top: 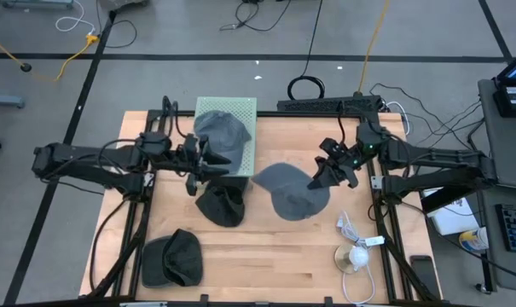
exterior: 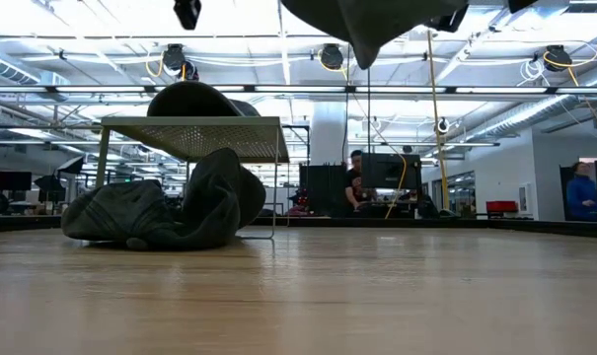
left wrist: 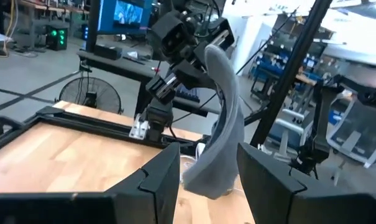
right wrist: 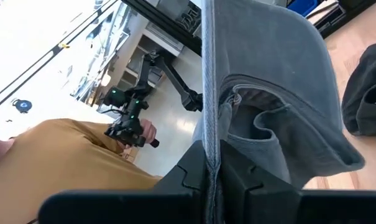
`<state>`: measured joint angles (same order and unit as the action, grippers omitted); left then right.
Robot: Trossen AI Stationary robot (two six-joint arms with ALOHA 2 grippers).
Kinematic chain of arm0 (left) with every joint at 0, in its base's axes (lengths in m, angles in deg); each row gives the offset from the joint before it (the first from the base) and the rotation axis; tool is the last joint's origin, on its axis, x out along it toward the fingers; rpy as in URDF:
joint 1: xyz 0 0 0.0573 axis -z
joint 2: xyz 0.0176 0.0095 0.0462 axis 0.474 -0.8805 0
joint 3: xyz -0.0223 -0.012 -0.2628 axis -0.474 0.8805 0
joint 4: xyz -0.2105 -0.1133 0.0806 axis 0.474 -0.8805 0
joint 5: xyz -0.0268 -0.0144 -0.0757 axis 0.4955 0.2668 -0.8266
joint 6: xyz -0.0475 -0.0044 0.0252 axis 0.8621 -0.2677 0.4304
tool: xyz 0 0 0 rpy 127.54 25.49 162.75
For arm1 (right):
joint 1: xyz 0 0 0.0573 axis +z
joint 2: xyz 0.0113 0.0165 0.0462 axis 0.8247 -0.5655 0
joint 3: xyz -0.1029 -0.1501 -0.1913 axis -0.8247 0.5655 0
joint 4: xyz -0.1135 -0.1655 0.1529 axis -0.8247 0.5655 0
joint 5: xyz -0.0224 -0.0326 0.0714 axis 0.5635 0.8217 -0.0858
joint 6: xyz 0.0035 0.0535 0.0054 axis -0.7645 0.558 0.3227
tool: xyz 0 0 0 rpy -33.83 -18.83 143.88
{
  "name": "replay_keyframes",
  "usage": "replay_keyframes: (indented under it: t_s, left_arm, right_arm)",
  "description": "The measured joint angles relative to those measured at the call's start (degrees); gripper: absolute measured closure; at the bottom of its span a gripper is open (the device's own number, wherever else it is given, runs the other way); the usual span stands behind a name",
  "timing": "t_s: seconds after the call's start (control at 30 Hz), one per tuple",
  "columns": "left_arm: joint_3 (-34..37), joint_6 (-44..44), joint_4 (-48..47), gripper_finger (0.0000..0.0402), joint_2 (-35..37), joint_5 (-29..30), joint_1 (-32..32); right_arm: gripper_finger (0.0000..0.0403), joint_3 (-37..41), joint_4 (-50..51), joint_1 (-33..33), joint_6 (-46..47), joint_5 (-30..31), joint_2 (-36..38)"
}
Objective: Pick & Place hat
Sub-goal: Stack the gray cap on the gray cap on the shelf
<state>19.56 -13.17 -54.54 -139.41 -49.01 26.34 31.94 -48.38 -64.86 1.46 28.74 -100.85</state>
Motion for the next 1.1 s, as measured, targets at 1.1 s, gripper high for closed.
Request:
replay_keyframes:
  t_s: [1.1]
  left_arm:
    - [-17.97, -5.89, -2.91, 0.0238, -20.05, 3.73, 8.89]
  right_arm:
    - [0.0387, -0.02, -1.3, 0.02, -0.66, -4.33, -0.91]
